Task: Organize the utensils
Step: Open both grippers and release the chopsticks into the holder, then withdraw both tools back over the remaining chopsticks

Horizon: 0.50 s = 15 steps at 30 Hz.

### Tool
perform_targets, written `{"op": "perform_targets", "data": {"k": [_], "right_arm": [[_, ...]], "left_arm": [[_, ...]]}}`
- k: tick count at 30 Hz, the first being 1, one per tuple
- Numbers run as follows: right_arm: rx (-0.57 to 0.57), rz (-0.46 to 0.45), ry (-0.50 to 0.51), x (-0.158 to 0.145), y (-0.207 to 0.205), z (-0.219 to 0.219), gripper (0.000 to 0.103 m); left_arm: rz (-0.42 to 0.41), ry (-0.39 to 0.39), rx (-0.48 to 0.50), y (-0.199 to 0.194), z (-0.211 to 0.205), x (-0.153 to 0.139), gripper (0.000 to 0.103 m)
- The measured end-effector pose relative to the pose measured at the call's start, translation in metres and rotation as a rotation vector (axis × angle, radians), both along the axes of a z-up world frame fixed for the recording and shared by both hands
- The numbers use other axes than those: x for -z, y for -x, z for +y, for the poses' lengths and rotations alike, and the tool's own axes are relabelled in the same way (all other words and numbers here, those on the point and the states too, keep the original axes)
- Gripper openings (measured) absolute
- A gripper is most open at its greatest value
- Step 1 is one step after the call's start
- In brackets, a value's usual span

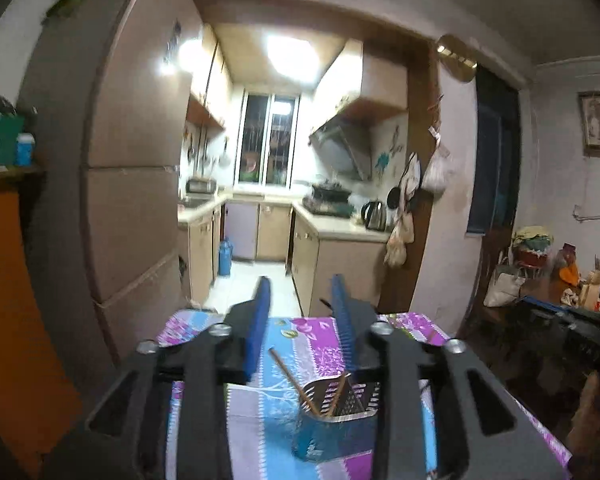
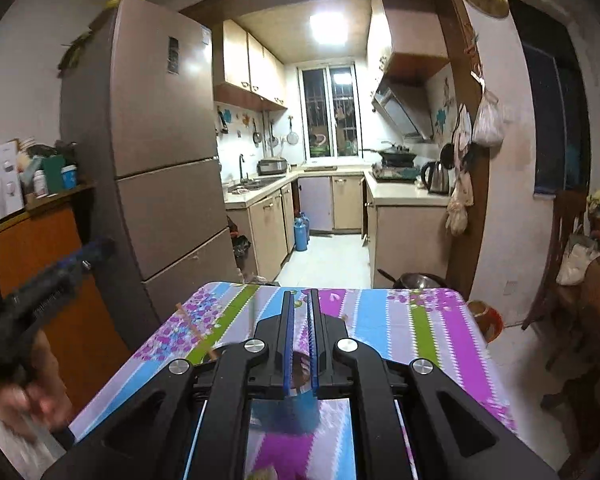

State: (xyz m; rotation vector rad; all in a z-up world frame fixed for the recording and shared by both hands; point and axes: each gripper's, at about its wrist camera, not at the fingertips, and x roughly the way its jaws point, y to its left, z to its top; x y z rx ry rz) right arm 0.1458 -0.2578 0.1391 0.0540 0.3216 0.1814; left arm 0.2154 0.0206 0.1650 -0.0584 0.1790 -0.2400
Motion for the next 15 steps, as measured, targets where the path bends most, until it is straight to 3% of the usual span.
{"op": "perform_targets", "data": {"k": [2,4,7,11,13,15], "right_arm": [[-0.008,-0.029,0.019,-0.001,0.043,-0.010,0.033],[-0.025,-0.055,0.056,0.005,0.087,-0.018,0.034],[-0.014,-0.068,0.105,0.026,0.149,-0.030,0.038],[0.065,-0.073,0.194,0.065,0.216,-0.043,0.048],[0.098,-0.050,0.251,0.088,0.238,-0.044,0.048],[0.086,0.005,0.234,0.110,0.255,-0.045,0.049]], "left_arm": [[-0.020,-0.031,0.016,0.028,0.007,0.001,0.043],[-0.026,-0.059,0.027,0.061,0.018,0.010,0.049],[0.008,-0.090,0.030,0.098,0.034,0.032,0.049],[0.088,-0.074,0.000,0.127,0.058,0.072,0.049],[0.132,-0.089,-0.026,0.139,0.064,0.097,0.049],[0.179,-0.108,-0.033,0.149,0.064,0.120,0.049]]}}
